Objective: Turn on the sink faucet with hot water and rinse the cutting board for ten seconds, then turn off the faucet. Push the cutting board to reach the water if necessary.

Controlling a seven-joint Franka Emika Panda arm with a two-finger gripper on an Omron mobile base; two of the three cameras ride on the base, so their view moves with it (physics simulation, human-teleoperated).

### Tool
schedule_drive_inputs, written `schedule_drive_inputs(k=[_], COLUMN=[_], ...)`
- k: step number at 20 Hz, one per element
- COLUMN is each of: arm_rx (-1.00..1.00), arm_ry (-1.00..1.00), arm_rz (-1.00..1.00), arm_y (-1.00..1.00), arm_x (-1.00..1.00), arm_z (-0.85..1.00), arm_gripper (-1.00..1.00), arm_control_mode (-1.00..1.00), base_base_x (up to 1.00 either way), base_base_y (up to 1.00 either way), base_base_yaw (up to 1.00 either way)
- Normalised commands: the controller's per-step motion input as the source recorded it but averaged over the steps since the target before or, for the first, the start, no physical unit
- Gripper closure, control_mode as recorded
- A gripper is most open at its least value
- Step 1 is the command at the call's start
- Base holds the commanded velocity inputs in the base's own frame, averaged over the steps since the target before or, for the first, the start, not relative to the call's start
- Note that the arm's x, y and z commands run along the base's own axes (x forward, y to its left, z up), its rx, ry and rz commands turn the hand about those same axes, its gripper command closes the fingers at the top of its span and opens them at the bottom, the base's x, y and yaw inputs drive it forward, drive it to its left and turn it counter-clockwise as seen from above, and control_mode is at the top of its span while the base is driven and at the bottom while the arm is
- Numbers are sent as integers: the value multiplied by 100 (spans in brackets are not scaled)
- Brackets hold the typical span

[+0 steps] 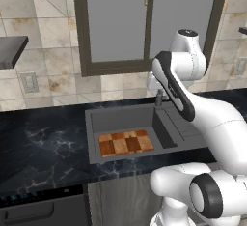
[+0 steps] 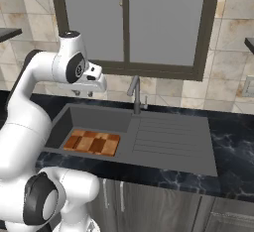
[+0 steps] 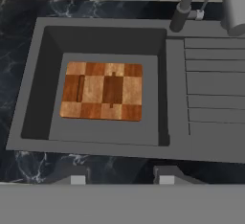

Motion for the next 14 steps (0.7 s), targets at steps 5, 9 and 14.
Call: schedule_drive_inputs(k=[5,9,14], arm_rx=[0,0,0], arm_ry=[0,0,0], arm_rz=[0,0,0], arm_y=[-6,-15,-28], arm_x=[0,0,0], arm_z=[0,2,0], arm_gripper=[-100,-100,-100], arm_control_mode=[-100,-100,-100], base_base_x=[0,0,0], base_base_y=[0,0,0], base_base_yaw=[0,0,0])
